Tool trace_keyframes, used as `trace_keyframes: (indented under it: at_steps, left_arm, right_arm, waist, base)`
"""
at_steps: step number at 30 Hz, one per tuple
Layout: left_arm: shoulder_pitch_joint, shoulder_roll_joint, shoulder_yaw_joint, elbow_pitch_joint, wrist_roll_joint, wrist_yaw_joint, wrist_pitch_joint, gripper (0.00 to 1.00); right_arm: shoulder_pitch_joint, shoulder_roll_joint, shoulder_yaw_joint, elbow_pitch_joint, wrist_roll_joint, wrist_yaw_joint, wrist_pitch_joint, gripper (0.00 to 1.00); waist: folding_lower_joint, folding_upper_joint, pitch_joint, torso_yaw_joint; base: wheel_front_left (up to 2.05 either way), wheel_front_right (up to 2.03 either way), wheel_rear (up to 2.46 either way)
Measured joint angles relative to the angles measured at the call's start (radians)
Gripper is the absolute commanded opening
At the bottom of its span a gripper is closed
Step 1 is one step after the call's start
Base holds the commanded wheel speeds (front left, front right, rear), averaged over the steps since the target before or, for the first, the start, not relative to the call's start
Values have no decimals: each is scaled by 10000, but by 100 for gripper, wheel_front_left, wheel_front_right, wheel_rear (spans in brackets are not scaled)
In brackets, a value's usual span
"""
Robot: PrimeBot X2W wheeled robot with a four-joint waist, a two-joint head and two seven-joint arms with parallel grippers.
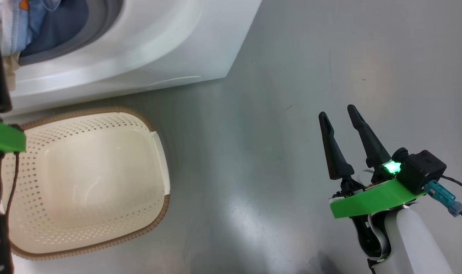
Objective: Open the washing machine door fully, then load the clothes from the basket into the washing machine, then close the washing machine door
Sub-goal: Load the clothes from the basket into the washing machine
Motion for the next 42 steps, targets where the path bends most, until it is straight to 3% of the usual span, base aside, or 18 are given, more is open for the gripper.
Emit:
trace_keyframes:
  at_steps: [11, 17, 32, 33, 34, 35, 36, 39, 42]
  left_arm:
    - [-1111, 1005, -857, 1016, 249, -10, 3287, 100]
    - [-1323, 857, -1131, 1415, -19, -10, 4798, 100]
    - [-2555, 750, -1423, 2792, -270, 180, 5816, 100]
    - [-2662, 750, -1453, 2892, -278, 180, 5869, 83]
    - [-2774, 740, -1476, 3012, -284, 180, 5939, 57]
    - [-2931, 713, -1530, 3187, -286, 182, 5962, 20]
    - [-2998, 673, -1551, 3285, -295, 192, 5988, 0]
    - [-3173, 554, -1609, 3463, -376, 196, 6013, 0]
    - [-3235, 525, -1732, 3524, -309, 267, 5310, 0]
  right_arm:
    - [47, 0, 23, 8, 6, 0, 0, 100]
    - [224, 2, 40, 12, 6, 0, 0, 100]
    - [231, 0, 111, 67, 161, 0, 0, 100]
    - [230, 0, 117, 67, 180, 0, 0, 100]
    - [230, 2, 123, 67, 180, 0, 0, 100]
    - [230, 2, 138, 67, 180, 0, 0, 100]
    - [229, 2, 140, 67, 180, 0, 0, 100]
    - [229, 2, 146, 67, 182, 0, 0, 100]
    - [227, 2, 151, 65, 205, 0, 0, 100]
  waist:
    - [0, 0, -115, -25]
    - [0, 0, -179, 36]
    - [0, 0, -79, -25]
    - [0, 0, -68, -28]
    - [0, 0, -55, -31]
    - [0, 0, -43, -39]
    - [0, 0, -38, -38]
    - [0, 0, -23, -34]
    - [0, 0, 20, -37]
  base:
    - [0, 0, 0]
    - [0, 0, 0]
    - [0, 0, 0]
    - [0, 0, 0]
    - [0, 0, 0]
    - [0, 0, 0]
    - [0, 0, 0]
    - [0, 0, 0]
    - [0, 0, 0]
